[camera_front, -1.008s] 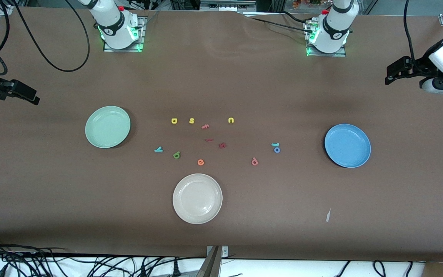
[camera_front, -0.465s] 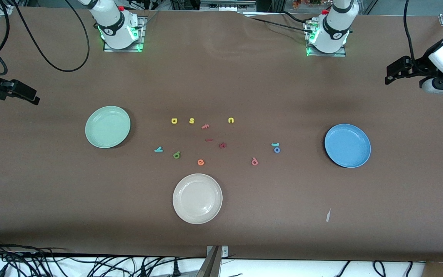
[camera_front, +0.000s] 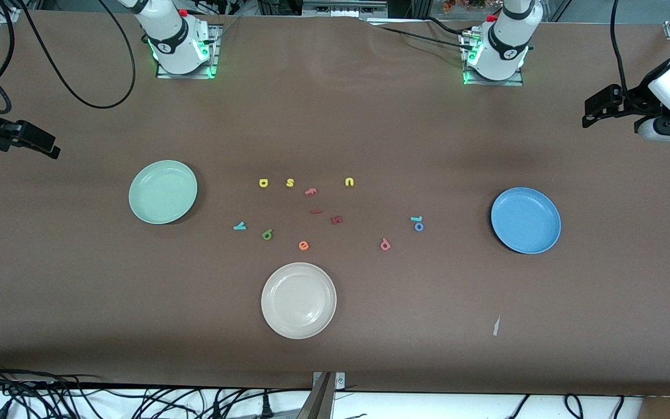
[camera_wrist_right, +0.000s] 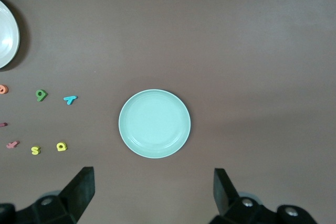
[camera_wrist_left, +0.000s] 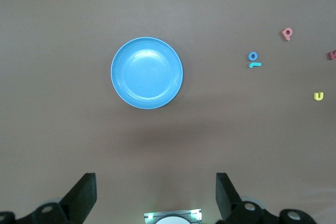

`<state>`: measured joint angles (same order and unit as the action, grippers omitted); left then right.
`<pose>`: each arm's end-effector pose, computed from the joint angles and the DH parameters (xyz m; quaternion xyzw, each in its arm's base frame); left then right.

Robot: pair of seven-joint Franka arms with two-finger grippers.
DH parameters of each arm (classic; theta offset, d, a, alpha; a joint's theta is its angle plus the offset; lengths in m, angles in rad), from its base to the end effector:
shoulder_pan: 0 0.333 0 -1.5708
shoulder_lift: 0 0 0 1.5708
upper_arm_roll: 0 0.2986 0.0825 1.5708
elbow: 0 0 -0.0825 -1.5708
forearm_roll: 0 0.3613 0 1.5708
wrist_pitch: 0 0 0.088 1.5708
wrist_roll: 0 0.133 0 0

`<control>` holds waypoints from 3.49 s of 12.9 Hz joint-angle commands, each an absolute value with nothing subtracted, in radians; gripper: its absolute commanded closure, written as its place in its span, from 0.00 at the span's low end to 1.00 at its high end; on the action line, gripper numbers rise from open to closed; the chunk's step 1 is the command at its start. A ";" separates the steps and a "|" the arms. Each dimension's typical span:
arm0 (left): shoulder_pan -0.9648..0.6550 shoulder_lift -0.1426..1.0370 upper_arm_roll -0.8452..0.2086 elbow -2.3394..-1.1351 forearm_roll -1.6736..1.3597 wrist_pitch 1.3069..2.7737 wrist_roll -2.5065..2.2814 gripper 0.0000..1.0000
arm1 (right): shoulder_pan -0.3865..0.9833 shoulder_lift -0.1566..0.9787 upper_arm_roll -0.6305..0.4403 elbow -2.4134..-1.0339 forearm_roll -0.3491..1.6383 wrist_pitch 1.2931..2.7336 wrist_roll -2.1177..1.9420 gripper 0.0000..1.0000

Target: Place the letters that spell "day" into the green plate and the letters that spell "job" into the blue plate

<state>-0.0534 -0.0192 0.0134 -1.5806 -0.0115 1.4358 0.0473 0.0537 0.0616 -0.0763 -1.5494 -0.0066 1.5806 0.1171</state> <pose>0.5074 -0.0219 0.5761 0.9970 -0.0440 -0.0627 0.0061 0.5488 -0.0121 0.5584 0.9974 -0.0697 -0.0148 0.0063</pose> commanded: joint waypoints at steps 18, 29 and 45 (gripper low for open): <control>-0.066 -0.035 -0.037 -1.559 0.006 1.428 -0.026 0.00 | 0.055 0.066 -0.077 -1.532 -0.002 1.559 0.104 0.00; -0.064 -0.035 -0.035 -1.560 0.008 1.427 -0.026 0.00 | 0.073 0.067 -0.075 -1.535 -0.014 1.551 0.121 0.00; -0.066 -0.035 -0.038 -1.560 0.009 1.427 -0.026 0.00 | 0.350 0.564 -0.046 -1.690 0.003 2.178 0.344 0.01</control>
